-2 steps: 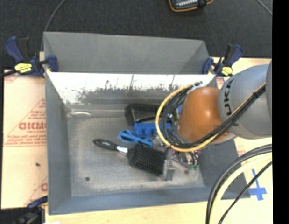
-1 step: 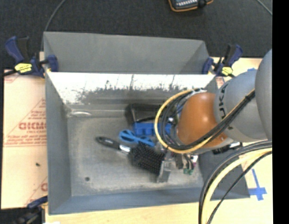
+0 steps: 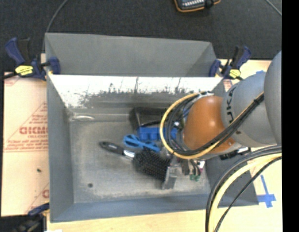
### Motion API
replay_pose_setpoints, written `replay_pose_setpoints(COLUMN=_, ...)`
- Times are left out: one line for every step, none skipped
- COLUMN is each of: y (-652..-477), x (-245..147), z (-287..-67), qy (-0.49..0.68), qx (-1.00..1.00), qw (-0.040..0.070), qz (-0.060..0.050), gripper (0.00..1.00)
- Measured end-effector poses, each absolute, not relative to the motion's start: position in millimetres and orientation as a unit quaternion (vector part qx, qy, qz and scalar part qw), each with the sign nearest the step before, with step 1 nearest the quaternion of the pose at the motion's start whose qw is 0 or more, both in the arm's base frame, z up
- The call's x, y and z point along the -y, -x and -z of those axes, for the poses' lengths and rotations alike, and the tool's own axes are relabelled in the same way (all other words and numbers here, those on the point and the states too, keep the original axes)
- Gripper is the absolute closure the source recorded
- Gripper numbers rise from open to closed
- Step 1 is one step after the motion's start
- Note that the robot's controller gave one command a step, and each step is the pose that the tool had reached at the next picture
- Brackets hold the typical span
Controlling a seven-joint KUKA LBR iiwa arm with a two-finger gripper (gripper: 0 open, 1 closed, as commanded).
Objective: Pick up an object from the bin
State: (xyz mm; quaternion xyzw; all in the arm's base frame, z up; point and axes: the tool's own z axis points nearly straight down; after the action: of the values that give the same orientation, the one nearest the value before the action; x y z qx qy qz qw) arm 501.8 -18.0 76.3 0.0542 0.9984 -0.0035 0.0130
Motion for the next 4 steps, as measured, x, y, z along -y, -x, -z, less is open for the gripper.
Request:
replay_pose_setpoints(y=-501.8, x=17.9, z=-76.3, qy=-0.053, qx=-0.998, qw=0.013, qz=0.004, gripper=1.0)
replay_pose_setpoints(y=-501.6, x=18.1, z=-75.4, qy=-0.053, qx=-0.999, qw=0.013, qz=0.004, gripper=0.0)
replay_pose_setpoints(y=-502.1, x=18.2, z=-76.5, qy=-0.052, qx=-0.999, qw=0.014, qz=0.004, gripper=1.0)
replay_pose_setpoints(y=-502.1, x=18.2, z=-76.5, qy=-0.052, qx=-0.999, qw=0.014, qz=0.004, gripper=1.0)
